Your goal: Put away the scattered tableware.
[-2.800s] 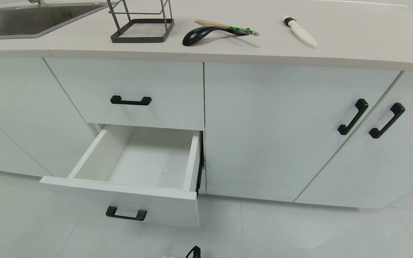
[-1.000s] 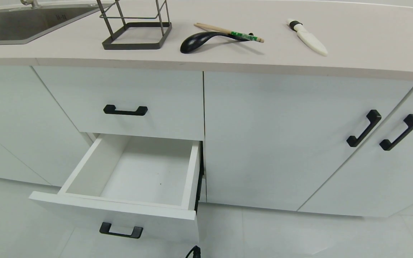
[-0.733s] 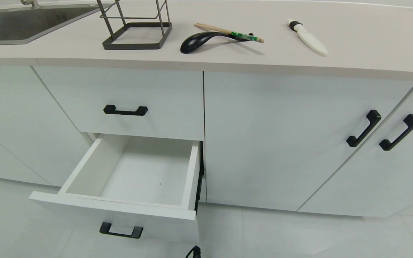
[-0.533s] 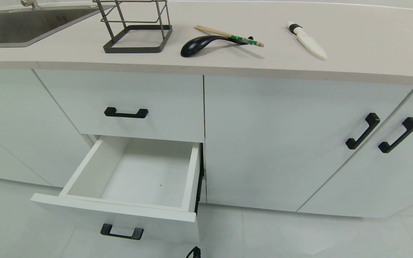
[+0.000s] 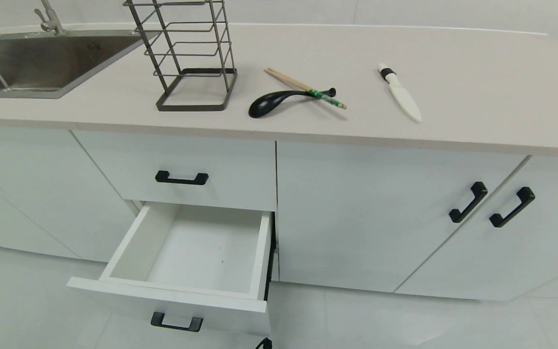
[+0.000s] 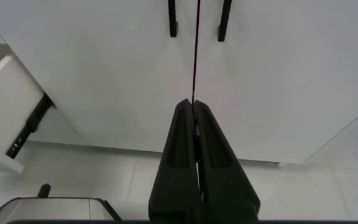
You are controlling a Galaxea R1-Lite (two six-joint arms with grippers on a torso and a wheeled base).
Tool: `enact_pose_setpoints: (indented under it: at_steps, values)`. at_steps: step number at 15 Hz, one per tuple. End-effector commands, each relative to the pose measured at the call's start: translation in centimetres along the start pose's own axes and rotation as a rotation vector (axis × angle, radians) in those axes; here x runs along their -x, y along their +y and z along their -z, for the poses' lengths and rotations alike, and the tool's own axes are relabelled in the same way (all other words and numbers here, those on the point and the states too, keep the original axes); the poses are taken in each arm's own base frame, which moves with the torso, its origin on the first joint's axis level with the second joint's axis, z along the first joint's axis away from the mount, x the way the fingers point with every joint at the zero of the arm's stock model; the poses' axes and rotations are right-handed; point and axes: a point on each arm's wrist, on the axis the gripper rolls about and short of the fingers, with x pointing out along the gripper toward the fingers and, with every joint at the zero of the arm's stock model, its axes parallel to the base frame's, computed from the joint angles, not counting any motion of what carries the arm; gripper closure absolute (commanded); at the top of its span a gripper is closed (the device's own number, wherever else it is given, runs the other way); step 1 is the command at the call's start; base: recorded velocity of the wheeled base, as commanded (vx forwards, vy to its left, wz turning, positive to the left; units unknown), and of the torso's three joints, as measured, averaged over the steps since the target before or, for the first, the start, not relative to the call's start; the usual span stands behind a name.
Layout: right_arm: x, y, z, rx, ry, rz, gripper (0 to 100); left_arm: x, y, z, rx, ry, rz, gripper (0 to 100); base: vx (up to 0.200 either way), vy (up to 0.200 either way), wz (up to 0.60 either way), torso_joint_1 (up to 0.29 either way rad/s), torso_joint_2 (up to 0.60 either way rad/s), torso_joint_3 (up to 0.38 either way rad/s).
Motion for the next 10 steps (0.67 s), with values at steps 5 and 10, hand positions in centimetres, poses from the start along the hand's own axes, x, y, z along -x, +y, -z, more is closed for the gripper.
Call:
enact_pose_setpoints:
  at_steps: [5,10]
  values:
    - [-0.01,0.0,0.02,0.0,0.003,0.001,100,0.0,0.0,-0.01,0.0,-0.001,0.0,0,0.0,0.0,0.0,0.204,-0.41,-0.169]
    - [0.0,-0.12,0.01,-0.003,0.005,0.054,100,-0.01,0.0,-0.02,0.0,0.0,0.0,0,0.0,0.0,0.12,0.021,-0.03,-0.018]
